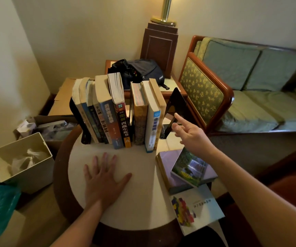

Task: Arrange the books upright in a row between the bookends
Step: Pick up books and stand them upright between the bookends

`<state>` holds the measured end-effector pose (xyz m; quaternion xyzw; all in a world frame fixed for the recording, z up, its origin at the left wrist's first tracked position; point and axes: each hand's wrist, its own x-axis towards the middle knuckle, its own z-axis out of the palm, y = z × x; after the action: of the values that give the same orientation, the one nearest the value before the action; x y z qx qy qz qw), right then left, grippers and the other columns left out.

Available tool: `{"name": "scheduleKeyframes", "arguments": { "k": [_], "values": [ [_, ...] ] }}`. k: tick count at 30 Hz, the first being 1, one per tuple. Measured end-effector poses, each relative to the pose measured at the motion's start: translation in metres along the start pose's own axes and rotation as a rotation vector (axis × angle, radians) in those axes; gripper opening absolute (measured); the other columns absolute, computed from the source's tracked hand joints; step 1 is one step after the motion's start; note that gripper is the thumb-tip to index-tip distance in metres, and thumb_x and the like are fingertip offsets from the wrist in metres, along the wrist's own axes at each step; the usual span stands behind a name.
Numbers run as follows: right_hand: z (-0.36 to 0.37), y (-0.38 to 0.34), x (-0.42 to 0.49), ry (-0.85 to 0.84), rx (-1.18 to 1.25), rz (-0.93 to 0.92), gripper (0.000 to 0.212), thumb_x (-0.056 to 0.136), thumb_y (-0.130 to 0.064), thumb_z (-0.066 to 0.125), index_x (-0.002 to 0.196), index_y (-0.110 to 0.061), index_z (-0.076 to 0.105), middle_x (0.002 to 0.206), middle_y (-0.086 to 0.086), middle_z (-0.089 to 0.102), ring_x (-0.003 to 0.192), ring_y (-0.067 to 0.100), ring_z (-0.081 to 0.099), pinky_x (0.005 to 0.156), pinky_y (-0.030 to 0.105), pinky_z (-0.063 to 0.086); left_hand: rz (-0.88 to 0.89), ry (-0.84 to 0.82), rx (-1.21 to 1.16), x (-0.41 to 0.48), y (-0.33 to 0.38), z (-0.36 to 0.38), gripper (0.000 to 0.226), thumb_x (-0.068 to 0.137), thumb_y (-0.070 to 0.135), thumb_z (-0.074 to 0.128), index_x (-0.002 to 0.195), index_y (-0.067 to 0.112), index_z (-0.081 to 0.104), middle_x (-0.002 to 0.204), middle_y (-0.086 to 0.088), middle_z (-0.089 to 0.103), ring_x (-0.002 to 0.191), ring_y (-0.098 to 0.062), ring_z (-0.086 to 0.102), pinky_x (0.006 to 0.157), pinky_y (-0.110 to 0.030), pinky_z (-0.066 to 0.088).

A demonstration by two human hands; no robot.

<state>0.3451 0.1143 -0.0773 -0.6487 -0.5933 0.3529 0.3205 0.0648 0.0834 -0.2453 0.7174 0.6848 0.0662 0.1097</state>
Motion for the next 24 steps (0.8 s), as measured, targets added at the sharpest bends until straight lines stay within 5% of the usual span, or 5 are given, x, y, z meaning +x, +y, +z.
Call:
{"name": "scheduleKeyframes", "arguments": {
  "k": [6,12,18,21,24],
  "values": [
    [-0.020,0.074,-0.051,-0.020,-0.349,0.135,0.057,0.099,-0.043,0.058,0.152,-0.032,0.041,0.142,0.005,0.057,0.120,0.017,0.057,0.084,0.024,0.051,0.071,-0.025,-0.010,-0.007,-0.001,0.002,0.087,0.084,0.083,0.004,0.158,0.037,0.003,0.167,0.005,-0.009,0.152,-0.024,-0.017,0.123,-0.052,-0.007],
    [-0.015,0.115,-0.082,-0.169,-0.590,0.198,0.092,0.086,-0.069,0.059,0.160,-0.028,0.022,0.169,-0.001,0.001,0.155,0.025,0.003,0.123,0.049,0.020,0.136,-0.069,0.040,-0.027,0.003,0.010,0.084,0.085,0.075,-0.005,0.158,0.035,-0.002,0.166,0.006,-0.011,0.152,-0.022,-0.016,0.124,-0.049,-0.007],
    [0.011,0.105,-0.091,-0.092,-0.580,0.163,0.096,0.084,-0.065,0.065,0.159,-0.024,0.022,0.169,0.003,0.002,0.155,0.030,0.006,0.122,0.047,0.015,0.047,-0.192,-0.043,-0.041,0.022,0.002,0.072,0.095,0.068,0.014,0.159,0.035,0.005,0.167,0.011,-0.006,0.153,-0.019,-0.014,0.122,-0.050,-0.010],
    [0.026,0.102,-0.100,-0.087,-0.596,0.108,0.085,0.087,-0.060,0.066,0.155,-0.025,0.029,0.169,0.002,0.008,0.154,0.030,0.011,0.119,0.049,0.026,0.011,-0.243,-0.207,-0.044,0.051,-0.010,0.057,0.104,0.052,0.029,0.157,0.033,0.023,0.166,0.009,0.013,0.154,-0.020,-0.001,0.122,-0.049,-0.005],
    [0.040,0.099,-0.112,-0.057,-0.616,0.035,0.073,0.091,-0.056,0.062,0.151,-0.024,0.035,0.168,0.001,0.015,0.153,0.028,0.018,0.115,0.049,0.034,-0.043,-0.251,-0.559,-0.053,0.088,-0.023,0.052,0.103,0.046,0.041,0.152,0.026,0.040,0.155,0.001,0.042,0.146,-0.020,0.034,0.117,-0.036,0.024]
  ]
}}
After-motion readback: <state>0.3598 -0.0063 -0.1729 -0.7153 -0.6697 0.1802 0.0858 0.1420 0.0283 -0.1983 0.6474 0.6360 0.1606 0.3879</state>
